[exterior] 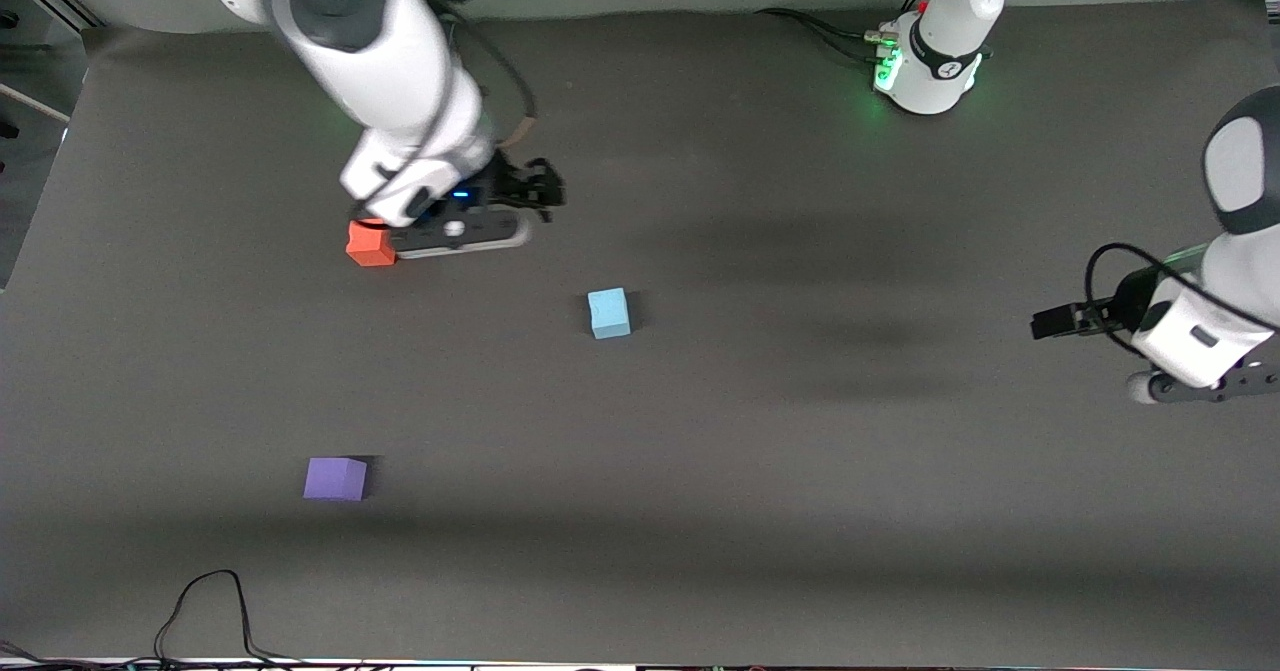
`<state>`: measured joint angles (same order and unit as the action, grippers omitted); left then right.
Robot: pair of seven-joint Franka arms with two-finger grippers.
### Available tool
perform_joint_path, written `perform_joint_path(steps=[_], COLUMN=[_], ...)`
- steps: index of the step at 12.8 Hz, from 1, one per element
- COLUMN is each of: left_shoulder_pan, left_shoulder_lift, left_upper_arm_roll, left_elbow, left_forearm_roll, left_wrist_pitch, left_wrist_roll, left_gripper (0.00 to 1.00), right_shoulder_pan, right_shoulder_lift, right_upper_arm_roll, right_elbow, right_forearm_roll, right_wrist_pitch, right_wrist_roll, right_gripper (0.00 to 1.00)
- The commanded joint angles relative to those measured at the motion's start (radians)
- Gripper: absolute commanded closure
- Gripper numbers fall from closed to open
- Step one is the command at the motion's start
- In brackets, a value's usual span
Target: Place blue block between orange and purple blocks
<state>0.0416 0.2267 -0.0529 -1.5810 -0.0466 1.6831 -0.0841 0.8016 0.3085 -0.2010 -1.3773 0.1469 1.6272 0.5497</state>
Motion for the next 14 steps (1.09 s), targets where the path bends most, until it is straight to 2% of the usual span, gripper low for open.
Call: perform_joint_path(steps=[1,4,6,8,10,12,14], left_shoulder_pan=[0.023,0.044,0.021,-0.095,-0.095,-0.086,-0.063], left_shoulder_lift=[-0.107,-0.176,-0.196,-0.201,-0.196,-0.193,-0.193], left_upper_arm_roll=[-0.01,-0.01,-0.001,0.112,0.111,0.075,0.045], left_elbow=[-0.098,-0.12,-0.111,-0.087,-0.047,-0.042,-0.03], left_forearm_roll=[0.017,0.042,0.044,0.044,0.042,0.044,0.044], left_wrist_pitch=[0.021,0.006,-0.035,-0.065,-0.098,-0.103,-0.114], left_wrist_roll=[0.053,0.086,0.089,0.089,0.086,0.067,0.069], left_gripper=[0.0,0.0,0.0,0.0,0.0,0.0,0.0], right_shoulder_pan=[-0.002,0.036,0.08,0.088,0.108,0.131,0.16], right_shoulder_lift=[0.118,0.142,0.143,0.15,0.152,0.162,0.216], right_upper_arm_roll=[-0.015,-0.015,-0.018,-0.02,-0.018,-0.018,-0.017], right_elbow=[0.098,-0.023,-0.11,-0.147,-0.277,-0.409,-0.447], right_forearm_roll=[0.066,0.057,0.054,0.052,0.051,0.051,0.059], right_wrist_pitch=[0.037,0.181,0.299,0.324,0.467,0.641,0.752], right_wrist_roll=[0.006,-0.007,0.001,-0.004,-0.008,-0.063,-0.065], right_gripper=[0.0,0.0,0.0,0.0,0.0,0.0,0.0])
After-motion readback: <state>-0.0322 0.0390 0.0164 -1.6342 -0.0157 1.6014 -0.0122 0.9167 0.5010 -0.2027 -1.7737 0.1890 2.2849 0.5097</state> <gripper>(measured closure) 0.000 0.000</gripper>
